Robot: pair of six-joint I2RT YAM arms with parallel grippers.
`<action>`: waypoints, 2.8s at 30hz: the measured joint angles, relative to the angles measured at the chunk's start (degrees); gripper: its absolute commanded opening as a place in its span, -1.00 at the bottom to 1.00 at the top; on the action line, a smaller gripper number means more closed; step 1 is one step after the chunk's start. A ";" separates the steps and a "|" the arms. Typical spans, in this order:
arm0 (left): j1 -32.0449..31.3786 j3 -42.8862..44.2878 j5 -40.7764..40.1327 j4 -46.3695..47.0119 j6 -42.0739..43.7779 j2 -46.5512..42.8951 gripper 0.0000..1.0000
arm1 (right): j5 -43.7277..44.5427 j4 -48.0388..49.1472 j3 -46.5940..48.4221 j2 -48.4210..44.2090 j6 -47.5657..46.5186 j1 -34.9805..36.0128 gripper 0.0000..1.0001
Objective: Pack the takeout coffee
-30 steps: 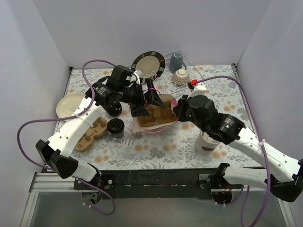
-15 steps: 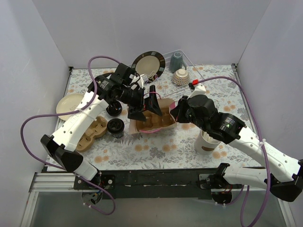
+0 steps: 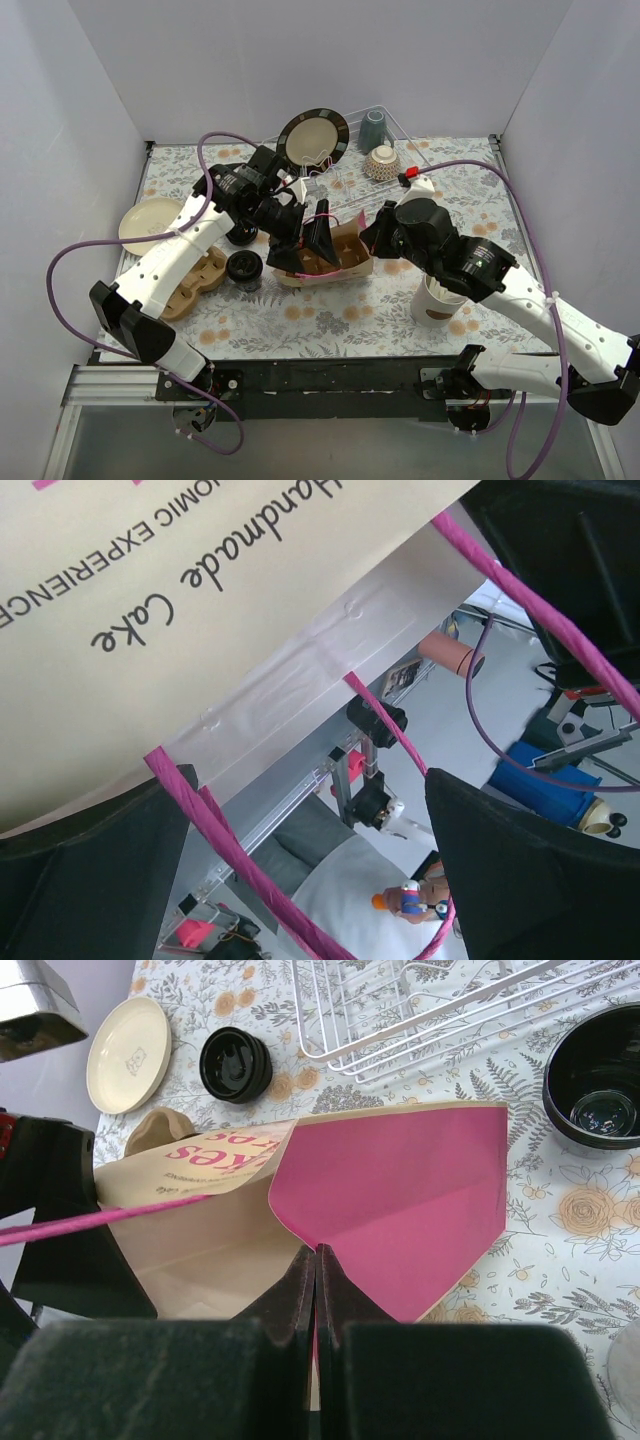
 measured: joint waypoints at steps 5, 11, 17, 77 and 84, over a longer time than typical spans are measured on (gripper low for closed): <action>0.00 -0.85 0.59 0.13 -0.50 -0.72 0.96 | 0.04 0.28 0.04 0.72 0.42 -0.24 -0.97; 0.00 -1.77 -0.11 -0.02 -2.16 -1.64 0.96 | -0.04 1.03 0.15 0.74 2.54 -0.28 -0.97; 0.02 -1.77 3.69 -0.13 -1.75 -1.62 0.96 | -0.15 0.61 1.46 0.74 4.68 -0.31 -0.97; 0.00 -0.48 -0.13 -0.33 1.68 0.63 0.96 | -45.64 22.53 1.09 2.45 -54.31 -10.03 -0.97; 0.00 -0.44 -0.07 -0.33 3.56 0.66 0.96 | -40.00 24.48 1.18 4.55 -49.35 -10.05 -0.97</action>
